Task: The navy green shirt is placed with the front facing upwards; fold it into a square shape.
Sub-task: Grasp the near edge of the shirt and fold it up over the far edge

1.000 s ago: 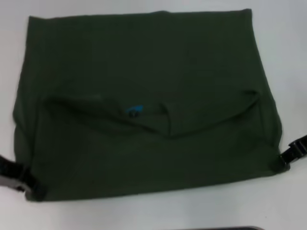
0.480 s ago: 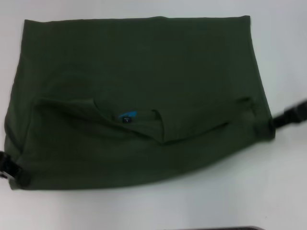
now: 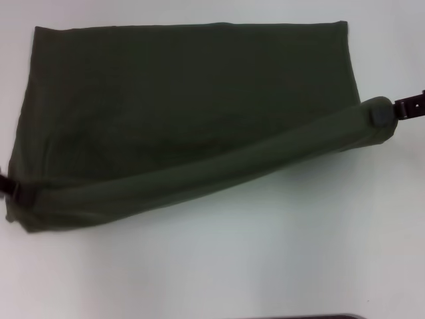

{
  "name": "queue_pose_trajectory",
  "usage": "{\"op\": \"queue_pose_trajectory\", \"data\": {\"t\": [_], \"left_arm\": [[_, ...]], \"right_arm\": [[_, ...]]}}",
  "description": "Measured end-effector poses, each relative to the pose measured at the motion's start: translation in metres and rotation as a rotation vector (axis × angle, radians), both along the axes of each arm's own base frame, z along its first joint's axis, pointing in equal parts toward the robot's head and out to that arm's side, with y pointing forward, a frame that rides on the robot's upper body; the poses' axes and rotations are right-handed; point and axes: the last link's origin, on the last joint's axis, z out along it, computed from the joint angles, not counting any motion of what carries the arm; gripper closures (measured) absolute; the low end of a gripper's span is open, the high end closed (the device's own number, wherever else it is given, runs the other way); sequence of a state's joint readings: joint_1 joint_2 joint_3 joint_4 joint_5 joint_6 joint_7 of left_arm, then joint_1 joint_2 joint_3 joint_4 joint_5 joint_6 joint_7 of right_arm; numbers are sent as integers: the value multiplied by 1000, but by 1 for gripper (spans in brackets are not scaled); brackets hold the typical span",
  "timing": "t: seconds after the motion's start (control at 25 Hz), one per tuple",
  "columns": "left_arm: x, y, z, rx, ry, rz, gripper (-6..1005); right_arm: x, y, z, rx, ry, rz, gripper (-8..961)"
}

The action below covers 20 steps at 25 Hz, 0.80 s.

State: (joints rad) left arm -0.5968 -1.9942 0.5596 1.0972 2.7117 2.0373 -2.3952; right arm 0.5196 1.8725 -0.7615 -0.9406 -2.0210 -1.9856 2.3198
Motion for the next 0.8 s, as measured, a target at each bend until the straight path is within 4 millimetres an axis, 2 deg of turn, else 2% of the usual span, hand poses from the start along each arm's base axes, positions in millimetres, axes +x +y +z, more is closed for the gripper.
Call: {"op": "queue_pose_trajectory", "data": {"t": [0.4, 0.8], "left_arm": [[12, 24, 16, 199, -95, -33, 910], [16, 69, 10, 441, -65, -20, 916]], "right_arm": [[2, 2, 1, 27, 16, -16, 866], [23, 20, 10, 279, 54, -104, 865]]}}
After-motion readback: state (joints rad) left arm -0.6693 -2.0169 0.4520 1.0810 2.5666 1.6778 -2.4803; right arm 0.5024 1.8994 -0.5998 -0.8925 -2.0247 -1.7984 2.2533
